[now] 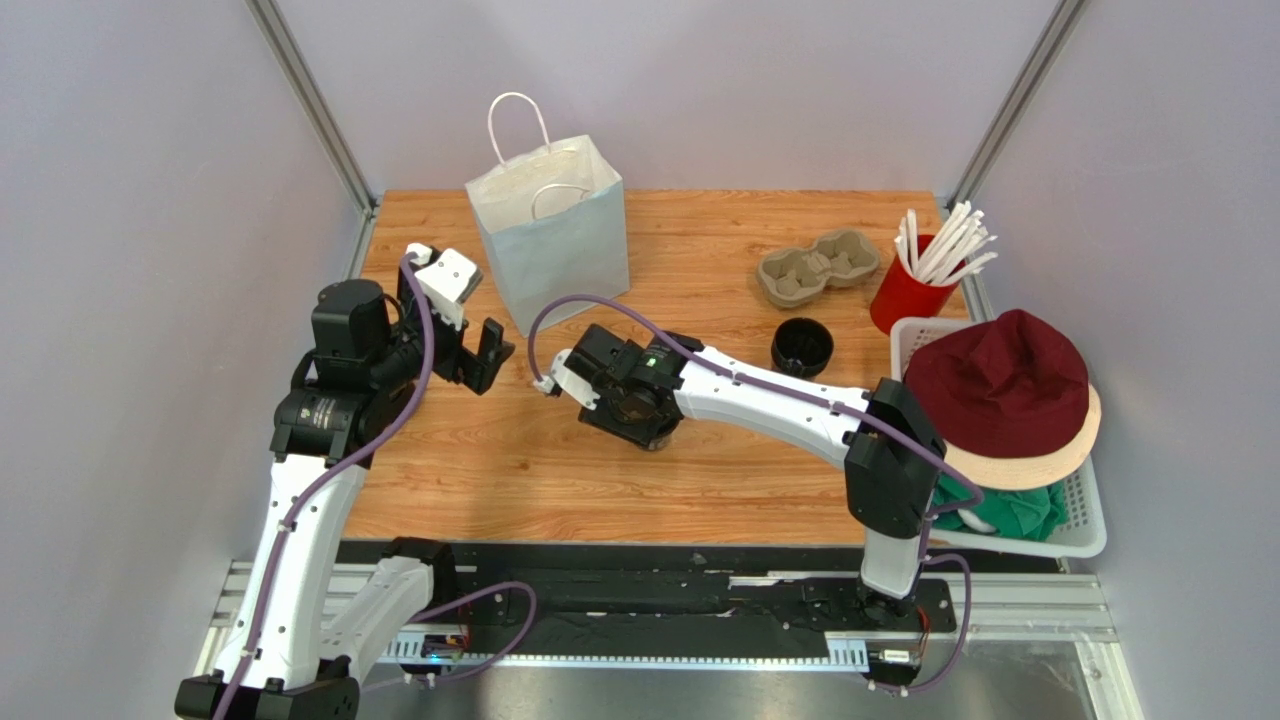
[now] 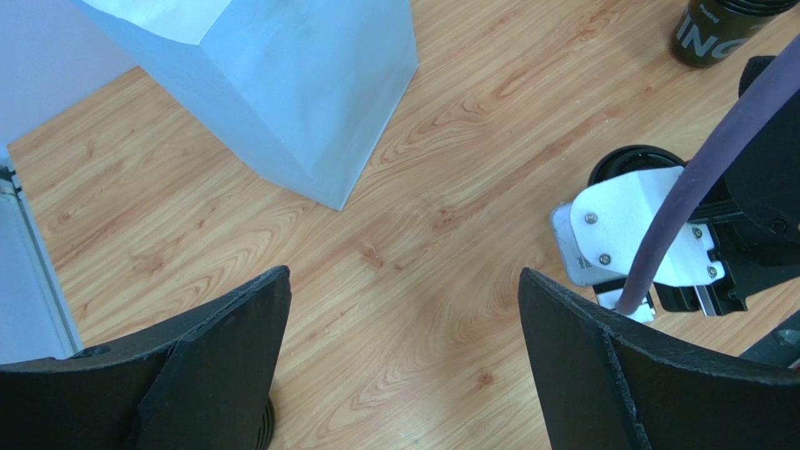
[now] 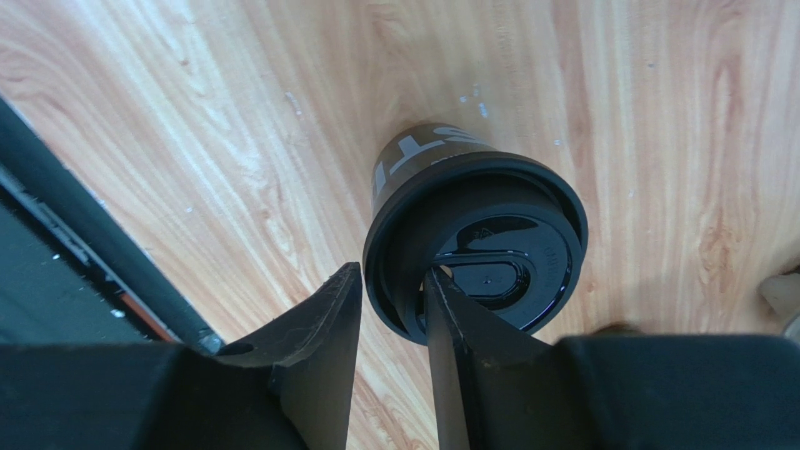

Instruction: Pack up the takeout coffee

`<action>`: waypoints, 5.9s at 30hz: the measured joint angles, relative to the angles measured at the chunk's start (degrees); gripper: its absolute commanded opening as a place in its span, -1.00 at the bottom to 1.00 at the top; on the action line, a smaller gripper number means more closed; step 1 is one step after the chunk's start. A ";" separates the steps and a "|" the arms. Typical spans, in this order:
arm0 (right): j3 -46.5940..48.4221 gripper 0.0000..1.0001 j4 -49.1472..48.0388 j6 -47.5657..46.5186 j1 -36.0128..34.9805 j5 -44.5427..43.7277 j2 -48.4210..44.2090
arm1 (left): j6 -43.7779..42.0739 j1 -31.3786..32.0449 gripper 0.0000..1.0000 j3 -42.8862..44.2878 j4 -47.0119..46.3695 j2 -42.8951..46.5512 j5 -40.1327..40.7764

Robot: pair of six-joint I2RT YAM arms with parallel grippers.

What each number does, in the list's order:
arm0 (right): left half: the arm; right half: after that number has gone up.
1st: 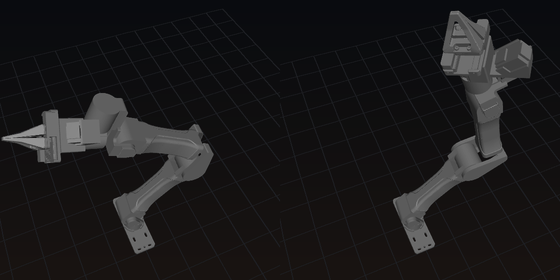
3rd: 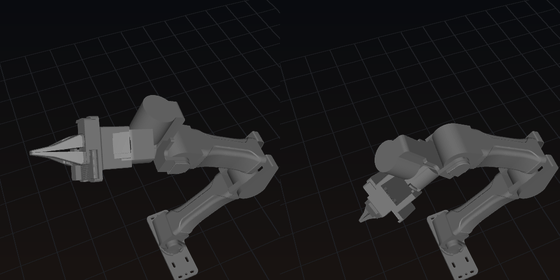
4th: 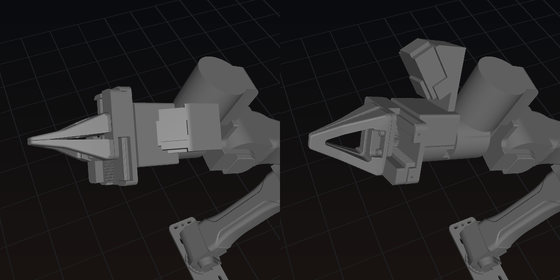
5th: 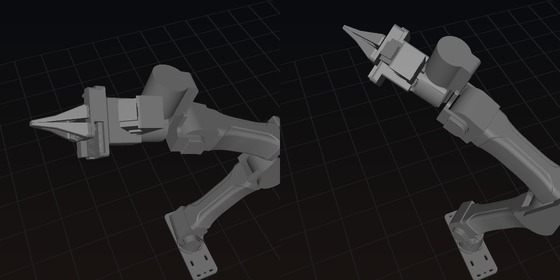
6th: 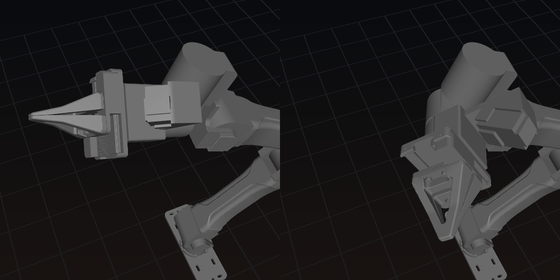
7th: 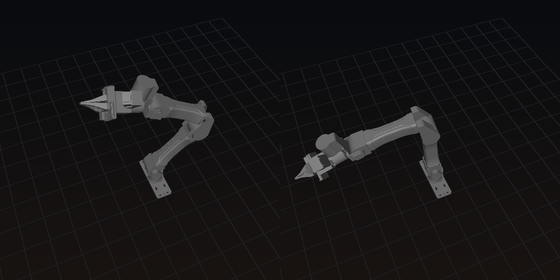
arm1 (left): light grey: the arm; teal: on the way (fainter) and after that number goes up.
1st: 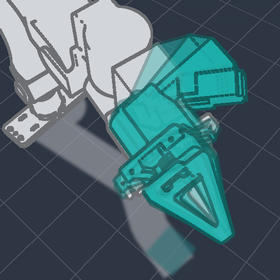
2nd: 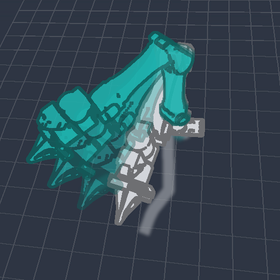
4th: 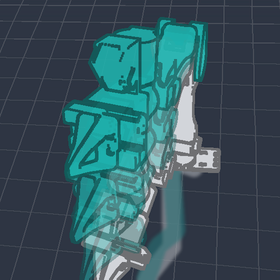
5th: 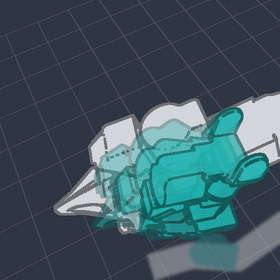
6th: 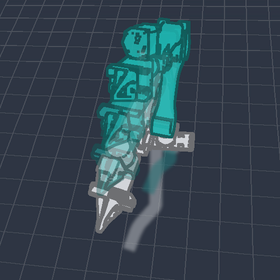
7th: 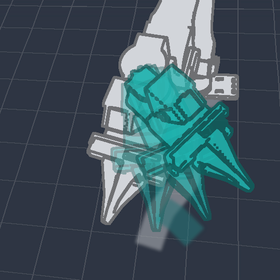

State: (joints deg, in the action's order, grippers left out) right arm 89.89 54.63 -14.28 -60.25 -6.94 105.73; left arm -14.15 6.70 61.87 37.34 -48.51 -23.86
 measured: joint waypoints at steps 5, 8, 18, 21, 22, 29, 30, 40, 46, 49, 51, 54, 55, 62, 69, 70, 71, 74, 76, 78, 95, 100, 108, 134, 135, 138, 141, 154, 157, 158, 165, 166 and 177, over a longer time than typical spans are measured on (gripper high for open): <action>-0.39 -0.42 -1.01 -0.46 0.07 -2.05 0.00 | 0.00 -0.09 0.98 0.00 0.00 0.00 -0.02; -0.68 -0.46 -1.53 -0.72 0.04 -2.80 -0.07 | 0.02 -0.11 0.98 0.00 0.00 0.00 -0.02; -0.98 -0.98 -1.81 -1.86 0.04 -3.98 -0.09 | 0.17 -0.44 0.98 0.00 0.00 0.00 -0.07; -0.98 -1.00 -1.81 -2.12 0.04 -4.37 -0.09 | 0.17 -0.44 0.98 0.00 0.00 0.00 -0.09; -0.98 -1.00 -1.81 -2.16 0.04 -4.52 -0.09 | 0.17 -0.46 0.98 0.00 0.00 0.00 -0.13; -0.96 -1.00 -1.66 -2.56 0.07 -4.76 -0.92 | 0.33 -0.48 0.98 0.00 -0.04 0.00 -0.09; -0.92 -1.00 -1.57 -2.60 0.11 -4.74 -1.22 | 0.44 -0.48 0.98 0.00 -0.13 0.00 0.11; 9.14 -1.00 4.52 -2.29 7.96 2.12 -4.02 | -1.20 -0.55 0.98 6.25 -0.11 -3.54 3.80; 17.44 -1.00 7.06 -1.49 15.28 6.71 -5.51 | -7.06 -0.63 0.98 16.33 -0.96 -11.02 6.23; 19.85 -1.00 7.91 -1.20 18.05 8.04 -7.06 | -10.14 -0.72 0.97 19.28 -3.30 -15.02 6.84; 20.44 -1.00 8.52 -1.07 19.39 8.68 -8.41 | -12.00 -0.74 0.94 20.76 -4.92 -17.86 6.43; 20.61 -1.00 9.25 -0.94 21.33 9.64 -10.21 | -14.34 -0.70 0.87 23.78 -6.23 -22.67 4.59; 20.61 -1.00 9.44 -0.92 21.92 10.01 -10.71 | -15.13 -0.68 0.86 25.07 -6.93 -24.63 3.98; 20.50 -1.00 9.64 -0.94 26.03 11.82 -14.67 | -20.44 -0.57 0.78 27.17 -10.16 -35.69 0.24; 20.41 -1.00 9.62 -0.94 28.26 13.20 -18.21 | -24.63 0.04 0.58 27.15 -10.12 -42.60 -0.98; 20.41 -1.00 9.62 -0.92 28.48 13.49 -18.34 | -25.14 0.13 0.54 27.15 -10.12 -42.93 -0.96; 20.41 -1.00 9.62 -0.90 28.74 13.75 -18.38 | -25.62 0.24 0.38 27.15 -10.16 -43.19 -0.92; 20.41 -1.00 9.62 -0.72 29.59 14.58 -18.40 | -26.71 0.52 0.16 27.15 -10.16 -43.65 -0.94; 20.41 -1.00 9.62 -0.66 30.03 14.95 -18.40 | -27.21 0.72 0.09 27.15 -10.14 -43.80 -1.09; 20.41 -1.00 9.62 -0.57 30.40 15.13 -18.40 | -27.56 0.90 0.04 27.15 -10.03 -43.85 -1.36; 31.01 -1.00 10.01 -0.28 31.58 18.05 -16.87 | -27.63 9.62 -0.65 26.56 -1.07 -38.18 -4.90; 32.63 -1.00 9.84 -0.04 31.65 18.67 -16.68 | -24.33 14.84 -0.66 24.70 0.50 -32.61 -4.98; 34.18 -1.00 9.44 0.50 31.85 19.76 -16.63 | -18.34 23.28 -0.72 22.51 1.75 -26.91 -4.33; 42.16 -1.00 8.92 6.82 26.49 31.61 -5.20 | -4.37 29.57 -0.35 29.94 -0.17 -28.02 22.12; 42.88 -1.00 8.98 6.86 25.97 31.82 -4.46 | -4.37 28.85 -0.35 29.94 0.04 -28.02 22.97; 45.38 -1.00 8.90 7.06 24.85 32.94 -1.55 | -4.33 25.49 -0.35 29.75 0.28 -28.02 24.63; 46.31 -1.00 8.94 7.45 24.79 34.29 1.14 | -4.31 21.64 -0.35 28.89 0.28 -28.02 25.51; 46.34 -1.00 9.55 8.55 24.37 37.05 9.03 | -4.81 17.20 -0.34 23.93 0.00 -28.00 19.91; 46.34 -1.00 9.57 8.66 24.30 37.48 10.58 | -5.27 17.20 -0.34 23.80 0.20 -28.00 17.53; 46.34 -1.00 9.62 8.70 24.30 37.48 11.30 | -5.40 17.20 -0.34 23.80 0.20 -28.04 16.90; 45.88 -1.00 11.08 8.63 23.89 35.23 13.86 | -6.49 17.20 -0.34 23.80 0.85 -30.49 15.30; 45.77 -1.00 11.21 8.48 23.71 34.36 13.88 | -6.58 17.20 -0.34 23.80 1.01 -31.10 15.32; 42.80 -1.00 12.81 6.95 20.39 22.27 14.64 | -6.21 17.20 -0.35 21.90 -0.72 -33.40 17.77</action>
State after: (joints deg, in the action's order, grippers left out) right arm 132.68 67.44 -7.33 -39.86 15.33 120.38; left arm -20.36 23.90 83.77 36.62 -81.91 -6.09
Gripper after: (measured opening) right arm 0.024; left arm 0.327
